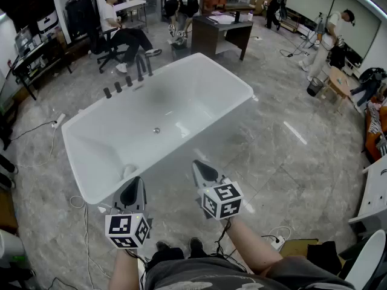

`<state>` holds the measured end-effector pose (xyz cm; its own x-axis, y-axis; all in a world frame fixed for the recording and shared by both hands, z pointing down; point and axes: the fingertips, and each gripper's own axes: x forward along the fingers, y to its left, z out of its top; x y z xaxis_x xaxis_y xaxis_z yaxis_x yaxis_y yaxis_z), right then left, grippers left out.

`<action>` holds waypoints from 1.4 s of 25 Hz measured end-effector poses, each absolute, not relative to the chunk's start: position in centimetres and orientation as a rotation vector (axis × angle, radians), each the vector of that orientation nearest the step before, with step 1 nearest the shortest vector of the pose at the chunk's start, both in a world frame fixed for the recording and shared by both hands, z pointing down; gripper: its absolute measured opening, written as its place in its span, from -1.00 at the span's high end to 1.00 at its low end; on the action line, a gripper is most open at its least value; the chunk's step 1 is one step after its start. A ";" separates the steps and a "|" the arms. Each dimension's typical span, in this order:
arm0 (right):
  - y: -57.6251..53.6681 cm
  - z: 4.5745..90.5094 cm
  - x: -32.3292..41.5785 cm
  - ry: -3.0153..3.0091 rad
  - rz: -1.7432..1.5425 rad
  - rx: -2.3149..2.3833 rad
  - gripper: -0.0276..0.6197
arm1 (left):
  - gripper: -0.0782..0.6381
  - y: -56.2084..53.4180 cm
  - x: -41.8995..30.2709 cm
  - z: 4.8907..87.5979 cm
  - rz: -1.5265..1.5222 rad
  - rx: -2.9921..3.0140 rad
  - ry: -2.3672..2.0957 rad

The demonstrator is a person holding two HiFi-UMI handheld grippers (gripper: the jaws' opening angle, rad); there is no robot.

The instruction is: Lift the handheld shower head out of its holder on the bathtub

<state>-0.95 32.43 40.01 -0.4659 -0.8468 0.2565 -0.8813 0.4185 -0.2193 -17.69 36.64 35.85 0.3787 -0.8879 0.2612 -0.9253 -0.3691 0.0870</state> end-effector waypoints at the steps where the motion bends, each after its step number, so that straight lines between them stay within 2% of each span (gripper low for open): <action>1: 32.6 40.1 -0.8 -2.556 0.497 1.563 0.82 | 0.74 36.8 -17.5 35.9 0.249 2.420 -1.619; 15: 33.7 39.4 0.6 -2.609 0.489 1.529 0.82 | 0.74 37.8 -15.3 35.4 0.233 2.427 -1.634; 22: 32.6 40.0 3.6 -2.637 0.578 1.620 0.82 | 0.74 36.6 -13.9 36.4 0.229 2.418 -1.622; 35: 25.5 42.9 3.5 -2.539 0.653 1.631 0.82 | 0.74 27.7 -15.1 37.7 0.204 2.400 -1.585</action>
